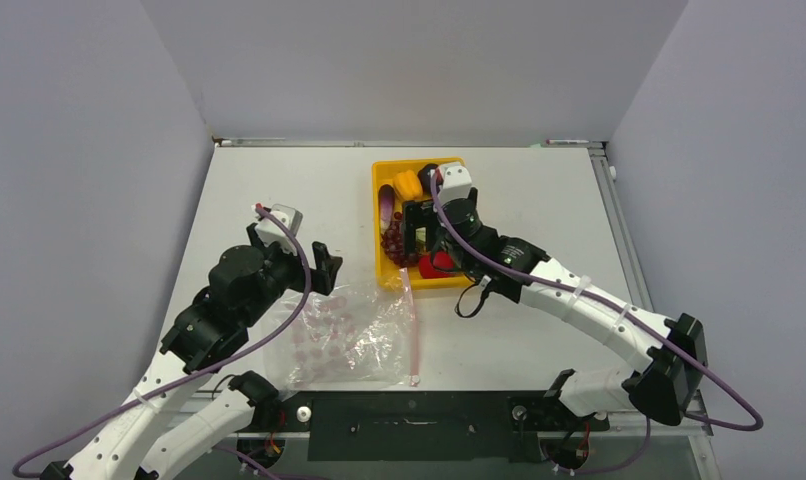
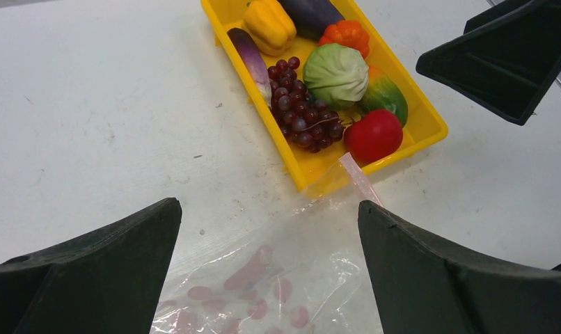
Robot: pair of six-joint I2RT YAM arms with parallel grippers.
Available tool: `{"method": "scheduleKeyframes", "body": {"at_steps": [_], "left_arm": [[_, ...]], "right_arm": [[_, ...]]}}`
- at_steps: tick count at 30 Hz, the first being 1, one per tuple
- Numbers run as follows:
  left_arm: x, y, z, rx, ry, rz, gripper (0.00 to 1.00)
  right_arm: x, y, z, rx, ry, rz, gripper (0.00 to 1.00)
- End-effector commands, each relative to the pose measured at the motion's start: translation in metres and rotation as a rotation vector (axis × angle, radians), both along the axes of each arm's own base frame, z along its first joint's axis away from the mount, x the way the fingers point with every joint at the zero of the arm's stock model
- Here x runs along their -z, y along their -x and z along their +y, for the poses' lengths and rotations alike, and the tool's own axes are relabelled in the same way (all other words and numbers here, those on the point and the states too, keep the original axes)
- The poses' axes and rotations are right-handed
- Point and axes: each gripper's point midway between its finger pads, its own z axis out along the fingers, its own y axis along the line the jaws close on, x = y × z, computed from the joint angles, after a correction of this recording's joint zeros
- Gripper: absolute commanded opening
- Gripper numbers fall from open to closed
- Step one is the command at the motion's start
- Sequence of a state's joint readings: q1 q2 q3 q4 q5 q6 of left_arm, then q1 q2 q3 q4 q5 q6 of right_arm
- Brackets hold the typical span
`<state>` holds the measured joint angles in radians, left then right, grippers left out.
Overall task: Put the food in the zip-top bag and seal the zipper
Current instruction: Move the bin to the center of the board.
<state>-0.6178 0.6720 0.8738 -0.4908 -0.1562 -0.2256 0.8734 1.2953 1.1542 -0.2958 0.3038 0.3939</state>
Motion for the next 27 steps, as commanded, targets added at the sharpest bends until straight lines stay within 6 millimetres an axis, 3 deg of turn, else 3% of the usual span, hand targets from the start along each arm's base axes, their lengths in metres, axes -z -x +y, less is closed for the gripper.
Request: {"method": "scheduleKeyframes", "body": {"at_steps": [1, 13, 22, 27], "left_arm": [[-0.020, -0.003, 0.006, -0.039, 0.024, -0.034, 0.96], [-0.010, 0.000, 0.020, -0.103, 0.016, -0.001, 0.96], [-0.003, 0.005, 0.027, -0.112, 0.028, 0.006, 0.96], [-0.002, 0.004, 0.030, -0.119, 0.034, 0.013, 0.96]], "right_arm": [[-0.013, -0.009, 0.028, -0.042, -0.029, -0.026, 0.92], [0.015, -0.031, 0.078, -0.037, 0.049, 0.035, 0.98], [0.042, -0.046, 0.103, -0.005, 0.060, 0.081, 0.79], [0.061, -0.054, 0.113, 0.014, 0.081, 0.108, 0.57]]}}
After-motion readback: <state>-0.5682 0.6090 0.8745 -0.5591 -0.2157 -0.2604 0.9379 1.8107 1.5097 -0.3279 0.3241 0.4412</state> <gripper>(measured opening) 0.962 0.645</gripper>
